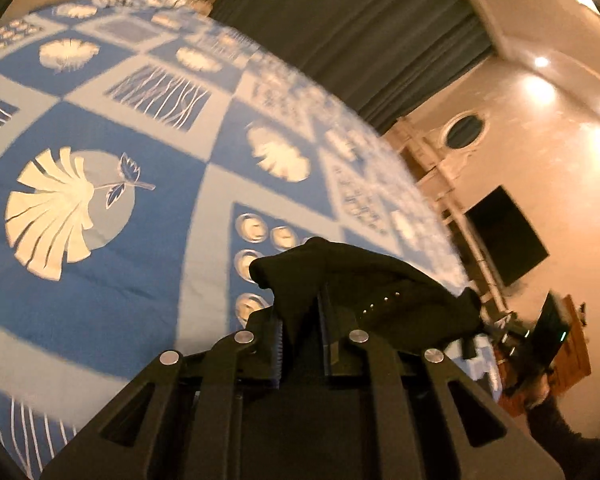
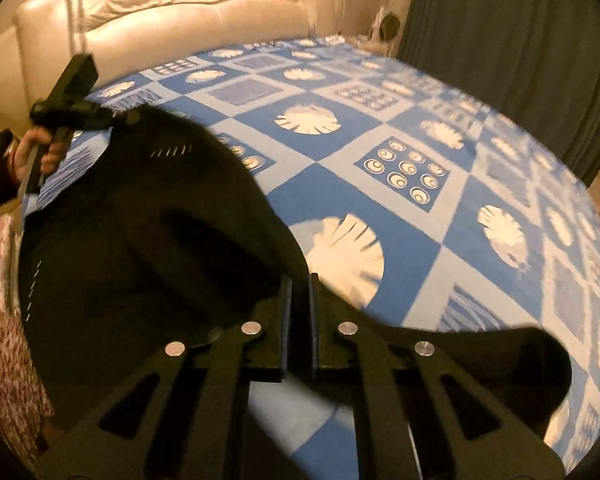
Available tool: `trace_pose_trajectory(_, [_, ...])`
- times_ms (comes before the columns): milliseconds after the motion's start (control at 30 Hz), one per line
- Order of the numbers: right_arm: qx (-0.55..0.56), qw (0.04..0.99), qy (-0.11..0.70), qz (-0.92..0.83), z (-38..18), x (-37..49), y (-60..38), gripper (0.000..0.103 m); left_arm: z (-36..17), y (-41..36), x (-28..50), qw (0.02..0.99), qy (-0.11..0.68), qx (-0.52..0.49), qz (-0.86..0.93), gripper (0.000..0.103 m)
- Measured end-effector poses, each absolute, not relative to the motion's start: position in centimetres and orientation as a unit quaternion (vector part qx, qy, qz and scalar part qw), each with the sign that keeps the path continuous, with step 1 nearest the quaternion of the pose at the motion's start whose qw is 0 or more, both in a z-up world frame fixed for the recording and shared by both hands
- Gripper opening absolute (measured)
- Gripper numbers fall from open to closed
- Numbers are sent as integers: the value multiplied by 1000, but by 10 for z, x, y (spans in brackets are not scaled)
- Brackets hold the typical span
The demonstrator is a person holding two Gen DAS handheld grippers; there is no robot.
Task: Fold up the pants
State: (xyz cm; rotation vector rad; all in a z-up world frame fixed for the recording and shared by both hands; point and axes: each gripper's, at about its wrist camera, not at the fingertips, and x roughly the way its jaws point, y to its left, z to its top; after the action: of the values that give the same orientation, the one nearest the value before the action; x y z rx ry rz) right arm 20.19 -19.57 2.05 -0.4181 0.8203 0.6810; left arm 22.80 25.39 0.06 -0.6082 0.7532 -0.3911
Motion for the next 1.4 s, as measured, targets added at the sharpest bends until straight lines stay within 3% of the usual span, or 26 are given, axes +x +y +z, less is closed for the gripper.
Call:
trace_pose_trajectory(233, [-210,828,402,330,-18,88,-211,7,3,252,142,859,358,-311,-194,15])
trace_pose_trajectory(333, [-217,812,428,333,-46,63,-208,12,-23,253,104,843,395,-324,-170,27])
trace_pose_trajectory(400, [-196,806,448,334,-57,56,-210,18,-39,259,86,831,409,-350,-142,48])
trace_pose_trajectory(467, [-143,804,467,339,-58,52,-216,43,-56,272,62,812,410,-403,-101,63])
trace_pose_trajectory(500, [-102,804,476,342,-55,51,-222,63,-62,278,51,801,400,-437,-87,64])
trace_pose_trajectory(533, [-61,808,478,341,-52,49,-230,71,-66,283,40,789,387,-470,-78,64])
trace_pose_trajectory(600, [23,806,487,335,-49,49,-246,71,-64,287,20,782,354,-510,-57,64])
trace_pose_trajectory(733, [206,786,506,288,-64,53,-283,72,-44,263,16,805,338,-486,-48,64])
trace_pose_trajectory(867, [324,767,501,236,-84,58,-307,72,-35,244,35,807,337,-482,-51,74])
trace_pose_trajectory(1267, [366,772,480,199,-90,63,-310,74,-76,227,68,783,365,-502,34,74])
trace_pose_trajectory(1333, [374,772,476,192,-89,61,-314,74,-79,229,71,781,357,-510,48,70])
trace_pose_trajectory(1367, [380,772,474,187,-89,61,-315,74,-80,230,72,780,355,-513,56,57])
trace_pose_trajectory(1400, [385,772,472,183,-90,59,-317,74,-80,231,73,779,358,-512,60,30])
